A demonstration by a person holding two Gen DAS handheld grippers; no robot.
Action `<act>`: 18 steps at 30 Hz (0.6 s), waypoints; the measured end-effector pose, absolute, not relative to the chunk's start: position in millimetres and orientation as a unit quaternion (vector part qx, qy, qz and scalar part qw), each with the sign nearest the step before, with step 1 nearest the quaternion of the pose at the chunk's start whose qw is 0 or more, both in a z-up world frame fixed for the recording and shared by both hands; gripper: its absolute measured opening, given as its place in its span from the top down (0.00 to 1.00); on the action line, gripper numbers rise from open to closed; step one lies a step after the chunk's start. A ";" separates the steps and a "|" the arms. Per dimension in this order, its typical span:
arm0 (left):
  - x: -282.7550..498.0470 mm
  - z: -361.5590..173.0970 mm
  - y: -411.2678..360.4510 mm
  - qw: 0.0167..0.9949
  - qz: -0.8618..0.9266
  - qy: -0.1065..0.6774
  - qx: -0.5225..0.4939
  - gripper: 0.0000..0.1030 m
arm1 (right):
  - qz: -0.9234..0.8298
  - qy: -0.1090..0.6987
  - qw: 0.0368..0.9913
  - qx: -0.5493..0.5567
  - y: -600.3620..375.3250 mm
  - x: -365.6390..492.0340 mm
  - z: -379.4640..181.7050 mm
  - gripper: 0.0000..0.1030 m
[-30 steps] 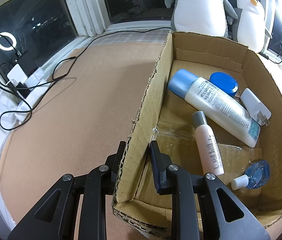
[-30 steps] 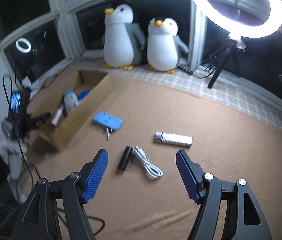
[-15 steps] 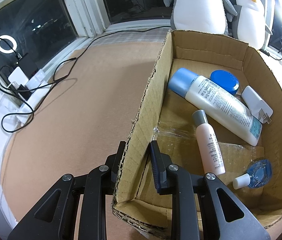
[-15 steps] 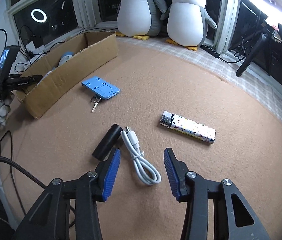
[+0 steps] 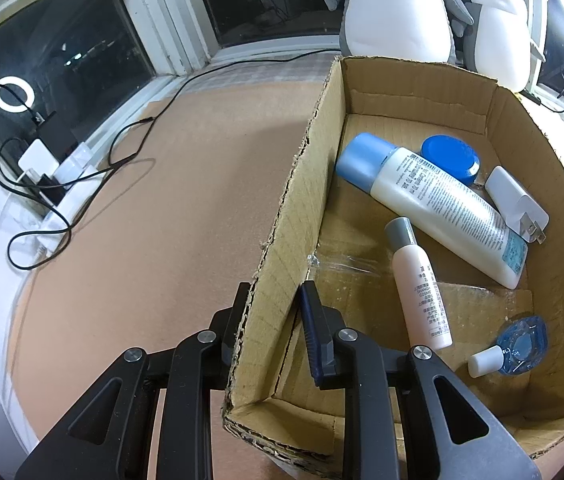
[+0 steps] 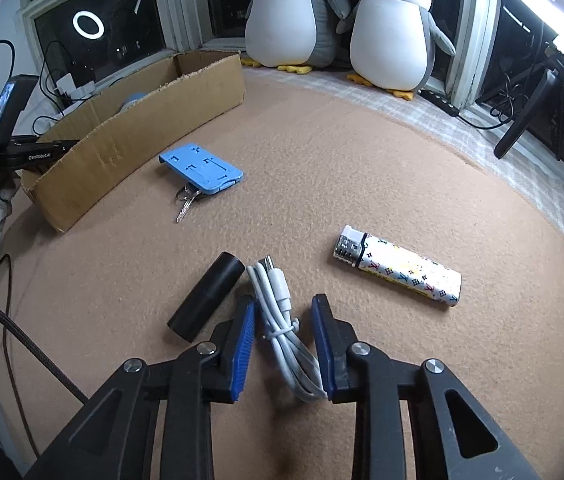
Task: Organize rigid objects
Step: 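Close the right gripper on the coiled white USB cable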
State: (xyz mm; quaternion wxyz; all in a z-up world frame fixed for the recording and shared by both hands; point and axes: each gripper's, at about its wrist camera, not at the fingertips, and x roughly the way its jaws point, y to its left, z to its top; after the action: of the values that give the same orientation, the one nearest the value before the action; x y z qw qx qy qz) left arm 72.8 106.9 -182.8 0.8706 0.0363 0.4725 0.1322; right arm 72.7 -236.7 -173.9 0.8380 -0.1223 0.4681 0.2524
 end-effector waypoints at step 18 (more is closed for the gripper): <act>71.9 -182.4 108.0 0.872 0.133 0.470 0.034 0.78 | 0.210 0.465 0.858 -0.051 -247.0 75.4 -162.9 0.87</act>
State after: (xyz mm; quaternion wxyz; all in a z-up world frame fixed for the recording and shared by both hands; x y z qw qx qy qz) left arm 71.9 108.0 -182.4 0.8716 0.0344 0.4705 0.1331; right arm 75.4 -247.0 -162.9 0.8585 -0.0513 0.4649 0.2104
